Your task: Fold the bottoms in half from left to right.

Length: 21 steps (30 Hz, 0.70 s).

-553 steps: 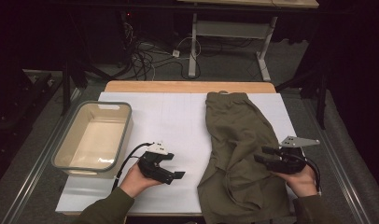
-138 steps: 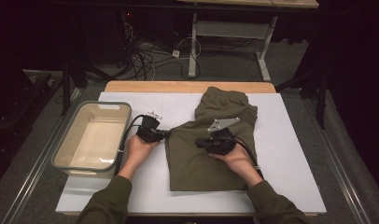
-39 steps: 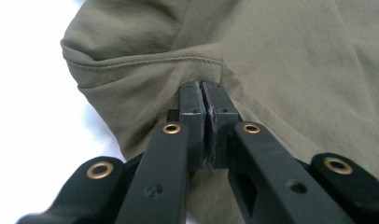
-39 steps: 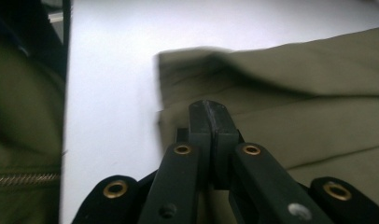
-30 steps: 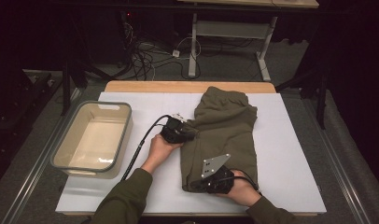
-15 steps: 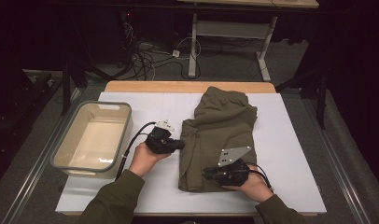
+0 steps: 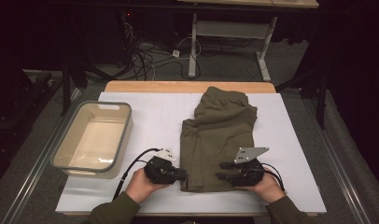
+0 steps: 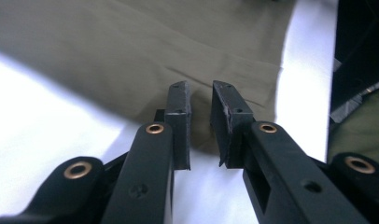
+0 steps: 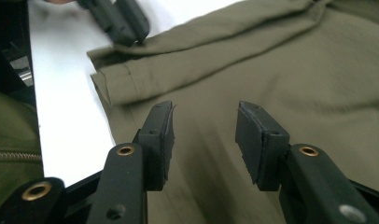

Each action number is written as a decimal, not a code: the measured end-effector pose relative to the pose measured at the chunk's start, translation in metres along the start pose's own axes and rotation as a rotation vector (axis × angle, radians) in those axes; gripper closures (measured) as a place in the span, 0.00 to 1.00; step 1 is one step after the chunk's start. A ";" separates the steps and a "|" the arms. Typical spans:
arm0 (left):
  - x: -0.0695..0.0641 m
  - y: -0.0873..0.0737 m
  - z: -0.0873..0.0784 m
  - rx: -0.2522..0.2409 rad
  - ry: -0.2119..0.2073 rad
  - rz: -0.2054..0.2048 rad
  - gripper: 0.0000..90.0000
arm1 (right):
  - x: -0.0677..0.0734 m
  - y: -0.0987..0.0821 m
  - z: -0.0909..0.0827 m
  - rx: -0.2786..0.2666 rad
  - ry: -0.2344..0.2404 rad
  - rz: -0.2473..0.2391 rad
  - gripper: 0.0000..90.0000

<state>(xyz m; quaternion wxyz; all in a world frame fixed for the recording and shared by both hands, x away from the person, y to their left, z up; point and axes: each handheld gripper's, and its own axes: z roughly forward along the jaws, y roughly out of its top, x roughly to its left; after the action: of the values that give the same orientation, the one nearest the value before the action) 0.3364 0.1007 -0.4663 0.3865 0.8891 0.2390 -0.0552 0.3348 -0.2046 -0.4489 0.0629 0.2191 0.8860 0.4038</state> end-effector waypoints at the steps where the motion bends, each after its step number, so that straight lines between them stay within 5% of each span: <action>1: -0.003 0.001 0.003 0.006 0.000 0.011 0.80 | 0.000 -0.002 -0.001 0.004 -0.002 0.005 0.64; 8: -0.015 -0.003 0.010 0.025 -0.031 0.065 0.58 | -0.002 -0.011 -0.006 0.015 -0.009 0.022 0.62; 15: -0.028 -0.003 0.019 0.090 0.029 0.206 0.44 | -0.001 -0.015 -0.008 0.015 -0.011 0.024 0.62; 21: -0.036 -0.001 0.022 0.132 0.113 0.299 0.51 | -0.003 -0.016 -0.010 0.011 -0.014 0.026 0.60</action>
<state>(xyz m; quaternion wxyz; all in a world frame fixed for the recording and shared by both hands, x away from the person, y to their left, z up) 0.3056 0.0722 -0.4721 0.3170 0.9399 0.1211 0.0374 0.3293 -0.2215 -0.4541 0.0624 0.2338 0.8849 0.3980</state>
